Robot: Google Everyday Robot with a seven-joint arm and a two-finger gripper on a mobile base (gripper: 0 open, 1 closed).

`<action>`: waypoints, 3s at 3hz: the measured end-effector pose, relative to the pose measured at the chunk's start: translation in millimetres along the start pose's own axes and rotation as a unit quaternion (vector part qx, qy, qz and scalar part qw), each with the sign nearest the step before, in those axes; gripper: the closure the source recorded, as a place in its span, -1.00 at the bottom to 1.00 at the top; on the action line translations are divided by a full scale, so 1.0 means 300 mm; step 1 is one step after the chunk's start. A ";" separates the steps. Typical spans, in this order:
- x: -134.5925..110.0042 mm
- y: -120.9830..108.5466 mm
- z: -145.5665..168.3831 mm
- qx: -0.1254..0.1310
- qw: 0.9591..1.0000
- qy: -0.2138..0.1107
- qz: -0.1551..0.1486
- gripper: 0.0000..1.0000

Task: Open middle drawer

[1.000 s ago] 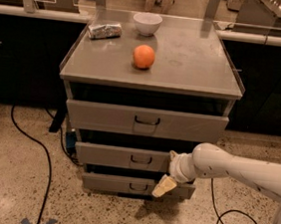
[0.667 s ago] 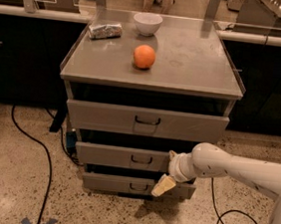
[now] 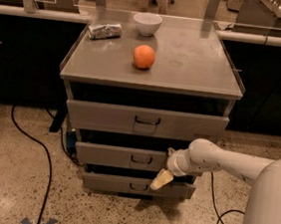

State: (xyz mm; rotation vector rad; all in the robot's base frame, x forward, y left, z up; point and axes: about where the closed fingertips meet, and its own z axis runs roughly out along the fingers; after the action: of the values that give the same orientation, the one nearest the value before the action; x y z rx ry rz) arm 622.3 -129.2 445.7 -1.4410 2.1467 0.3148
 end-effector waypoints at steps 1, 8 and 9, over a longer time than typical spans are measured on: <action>0.010 -0.015 0.038 -0.006 1.000 -0.001 0.008 -1.00; 0.049 0.139 0.065 -0.073 0.997 0.014 0.005 -1.00; 0.047 0.140 0.063 -0.073 0.997 0.014 0.006 -1.00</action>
Offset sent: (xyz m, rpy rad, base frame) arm 0.0117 0.0005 -0.0280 0.0325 0.0635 -0.0078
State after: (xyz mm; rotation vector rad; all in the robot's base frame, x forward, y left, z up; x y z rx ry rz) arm 585.6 -114.7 418.3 -1.5222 2.1942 0.4661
